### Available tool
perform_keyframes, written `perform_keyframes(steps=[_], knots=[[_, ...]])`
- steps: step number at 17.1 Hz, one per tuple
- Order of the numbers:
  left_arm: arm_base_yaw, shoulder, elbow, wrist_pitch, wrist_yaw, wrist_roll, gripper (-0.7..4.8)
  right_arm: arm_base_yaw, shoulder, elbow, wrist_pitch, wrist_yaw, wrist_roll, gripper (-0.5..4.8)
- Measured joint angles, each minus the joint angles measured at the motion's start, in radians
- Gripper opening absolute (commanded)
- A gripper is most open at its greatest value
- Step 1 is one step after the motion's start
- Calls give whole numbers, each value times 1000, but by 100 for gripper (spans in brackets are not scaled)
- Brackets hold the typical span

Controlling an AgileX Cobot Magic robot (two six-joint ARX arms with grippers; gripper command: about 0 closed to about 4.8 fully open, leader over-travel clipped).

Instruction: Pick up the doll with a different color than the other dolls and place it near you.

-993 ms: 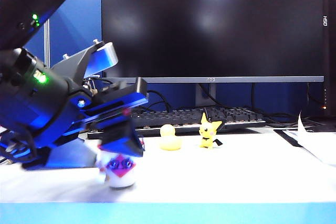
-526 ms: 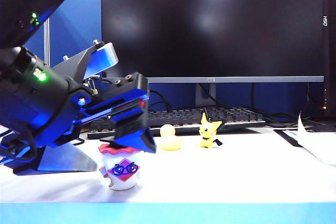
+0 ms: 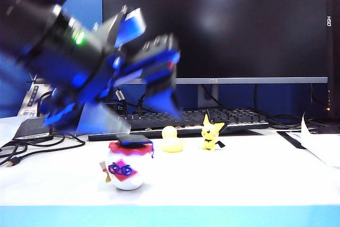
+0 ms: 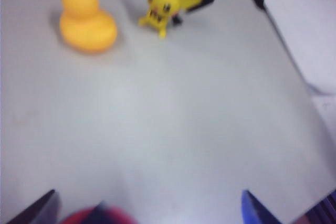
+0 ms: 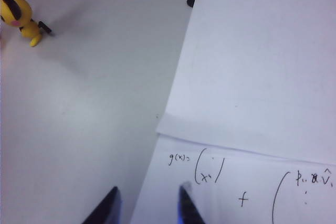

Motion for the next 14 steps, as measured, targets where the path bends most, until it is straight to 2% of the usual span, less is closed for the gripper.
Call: perform_keyframes(steps=[3, 4, 6, 9, 12, 14], knots=[[21, -44, 36, -3, -67, 74, 479, 0, 0, 0, 0, 0, 0, 144], [37, -65, 35, -18, -78, 79, 370, 0, 0, 0, 0, 0, 0, 144], [72, -160, 35, -34, -90, 83, -1, 0, 0, 0, 0, 0, 0, 144], [115, -348, 36, -85, -92, 179, -5, 0, 0, 0, 0, 0, 0, 144], [137, -506, 36, -296, -108, 198, -5, 0, 0, 0, 0, 0, 0, 144], [137, -658, 35, -457, -166, 198, -5, 0, 0, 0, 0, 0, 0, 144]])
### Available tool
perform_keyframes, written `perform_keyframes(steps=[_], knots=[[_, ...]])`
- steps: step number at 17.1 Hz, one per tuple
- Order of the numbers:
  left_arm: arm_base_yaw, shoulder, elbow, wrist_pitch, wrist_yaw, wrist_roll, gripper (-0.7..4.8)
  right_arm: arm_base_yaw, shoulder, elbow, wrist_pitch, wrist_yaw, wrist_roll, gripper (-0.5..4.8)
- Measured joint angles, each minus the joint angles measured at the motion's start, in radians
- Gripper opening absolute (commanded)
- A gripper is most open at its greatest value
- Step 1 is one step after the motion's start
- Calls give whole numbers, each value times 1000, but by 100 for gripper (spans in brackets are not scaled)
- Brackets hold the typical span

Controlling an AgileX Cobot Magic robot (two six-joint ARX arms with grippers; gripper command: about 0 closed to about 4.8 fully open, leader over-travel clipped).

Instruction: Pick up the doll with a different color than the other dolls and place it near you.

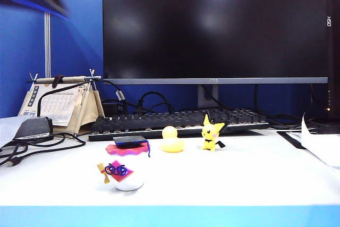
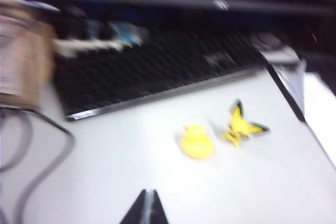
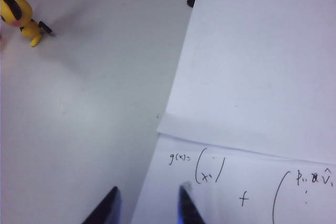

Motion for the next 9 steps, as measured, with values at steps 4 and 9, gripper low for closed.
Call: perform_keyframes(steps=[4, 9], knots=[[0, -329, -135, -152, -18, -57, -5, 0, 0, 0, 0, 0, 0, 144], [-1, -680, -301, -389, -58, -127, -5, 0, 0, 0, 0, 0, 0, 144]])
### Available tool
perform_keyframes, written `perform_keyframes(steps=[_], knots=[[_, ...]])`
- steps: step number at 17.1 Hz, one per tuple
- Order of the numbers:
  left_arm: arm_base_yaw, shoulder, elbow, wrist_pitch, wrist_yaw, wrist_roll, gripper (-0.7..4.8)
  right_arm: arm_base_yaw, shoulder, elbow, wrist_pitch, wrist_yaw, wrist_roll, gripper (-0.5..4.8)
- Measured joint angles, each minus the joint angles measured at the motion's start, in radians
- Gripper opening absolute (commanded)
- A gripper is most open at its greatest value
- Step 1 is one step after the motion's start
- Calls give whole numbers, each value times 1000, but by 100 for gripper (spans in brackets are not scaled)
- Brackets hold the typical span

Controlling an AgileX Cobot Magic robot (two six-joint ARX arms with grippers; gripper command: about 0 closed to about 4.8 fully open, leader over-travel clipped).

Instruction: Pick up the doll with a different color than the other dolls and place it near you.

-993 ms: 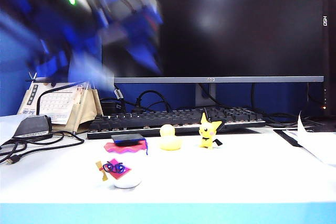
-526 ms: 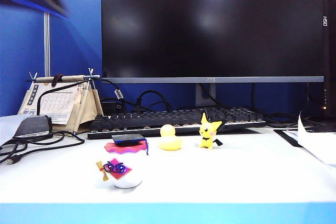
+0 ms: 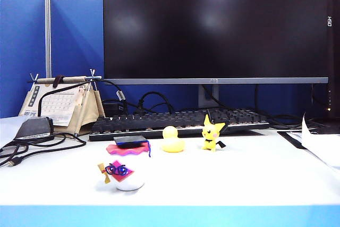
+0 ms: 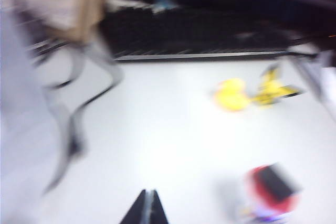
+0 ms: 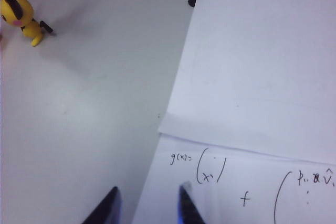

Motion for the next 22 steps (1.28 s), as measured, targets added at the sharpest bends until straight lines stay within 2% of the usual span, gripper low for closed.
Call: perform_keyframes(steps=[3, 10, 22], knots=[[0, -48, -21, -132, -60, -74, -5, 0, 0, 0, 3, -1, 0, 144], [-2, -48, -110, -128, -92, -104, -5, 0, -10, 0, 8, 7, 0, 144], [-2, -48, -110, -121, -95, -83, -5, 1, -10, 0, 8, 3, 0, 144]])
